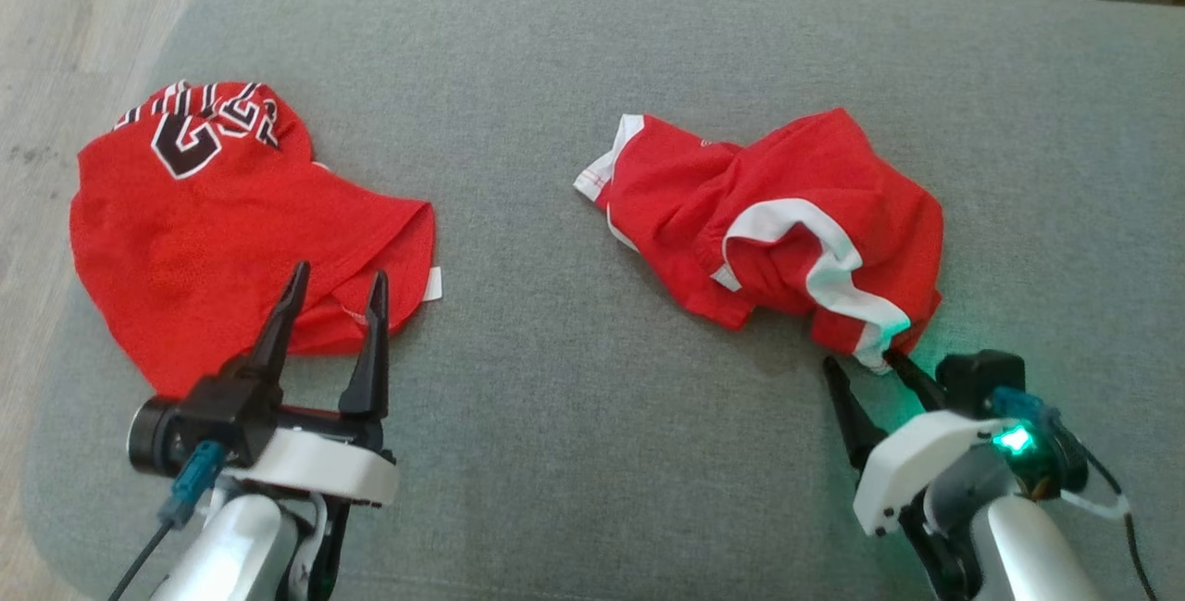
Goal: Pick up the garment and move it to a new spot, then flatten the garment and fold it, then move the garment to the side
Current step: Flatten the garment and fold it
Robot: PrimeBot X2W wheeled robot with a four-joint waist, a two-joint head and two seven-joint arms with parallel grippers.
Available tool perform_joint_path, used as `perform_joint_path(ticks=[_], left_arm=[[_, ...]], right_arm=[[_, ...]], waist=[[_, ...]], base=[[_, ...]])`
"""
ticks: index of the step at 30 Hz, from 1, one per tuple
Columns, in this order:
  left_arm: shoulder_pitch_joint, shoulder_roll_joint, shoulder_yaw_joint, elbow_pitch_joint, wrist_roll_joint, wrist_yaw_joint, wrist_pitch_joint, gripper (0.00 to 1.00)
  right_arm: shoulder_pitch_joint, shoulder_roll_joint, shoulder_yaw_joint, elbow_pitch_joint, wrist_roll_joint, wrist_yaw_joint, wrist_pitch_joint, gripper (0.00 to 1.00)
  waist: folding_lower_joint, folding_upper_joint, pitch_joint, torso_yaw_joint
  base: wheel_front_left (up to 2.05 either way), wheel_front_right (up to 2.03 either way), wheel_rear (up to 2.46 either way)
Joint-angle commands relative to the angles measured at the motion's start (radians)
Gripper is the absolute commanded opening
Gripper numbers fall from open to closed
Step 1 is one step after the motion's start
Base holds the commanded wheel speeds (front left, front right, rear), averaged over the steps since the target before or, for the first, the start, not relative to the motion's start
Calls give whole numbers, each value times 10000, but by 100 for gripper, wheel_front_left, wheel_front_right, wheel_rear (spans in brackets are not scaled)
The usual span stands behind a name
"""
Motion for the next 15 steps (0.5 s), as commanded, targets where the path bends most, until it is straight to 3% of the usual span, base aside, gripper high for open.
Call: perform_joint_path(ticks=[1,2,10,15], left_arm=[[-520,141,420,-185,45,-39,-134,100],[-528,133,426,-151,40,-40,-155,100],[-481,102,438,27,-1,-40,-262,100],[-463,91,425,76,-19,-23,-297,100]], right_arm=[[-433,-49,212,-8,1,-7,-133,52],[-495,-49,191,73,30,-7,-198,0],[-430,-117,-141,-604,-73,-7,-461,0],[-51,-591,-1061,-1899,-382,-7,95,0]], waist=[[-2,0,31,1],[-2,0,34,-13],[-2,0,-114,-221],[-2,0,-198,-420]], base=[[0,0,0],[0,0,0],[0,0,0],[0,0,0]])
